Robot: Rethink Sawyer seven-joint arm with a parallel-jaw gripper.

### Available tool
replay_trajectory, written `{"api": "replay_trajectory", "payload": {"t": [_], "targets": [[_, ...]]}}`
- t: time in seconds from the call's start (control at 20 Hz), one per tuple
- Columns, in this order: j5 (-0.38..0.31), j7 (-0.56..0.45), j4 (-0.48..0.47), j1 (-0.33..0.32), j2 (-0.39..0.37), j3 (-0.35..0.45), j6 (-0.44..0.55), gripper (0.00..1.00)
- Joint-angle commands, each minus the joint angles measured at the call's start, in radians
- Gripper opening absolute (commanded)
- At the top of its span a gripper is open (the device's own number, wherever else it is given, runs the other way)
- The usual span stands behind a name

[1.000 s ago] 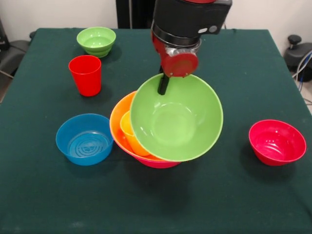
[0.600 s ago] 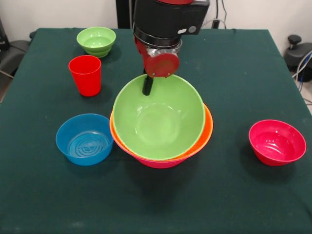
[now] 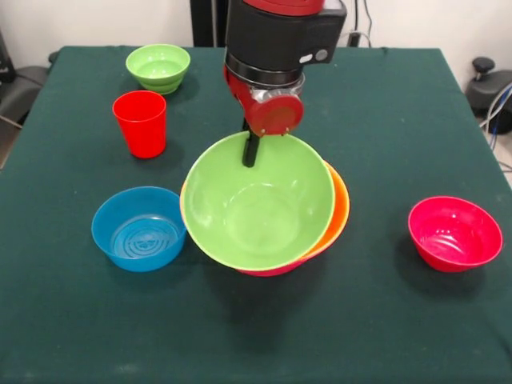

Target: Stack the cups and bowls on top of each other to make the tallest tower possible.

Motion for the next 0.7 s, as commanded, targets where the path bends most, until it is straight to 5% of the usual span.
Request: {"api": "replay_trajectory", "payload": {"t": [0.05,0.7], "targets": [[-0.116,-0.238,0.042,-0.030,0.047,0.191,-0.007,0.00],[-0.145,-0.184,0.108,-0.037,-0.011,0.203,-0.004,0.00]]}}
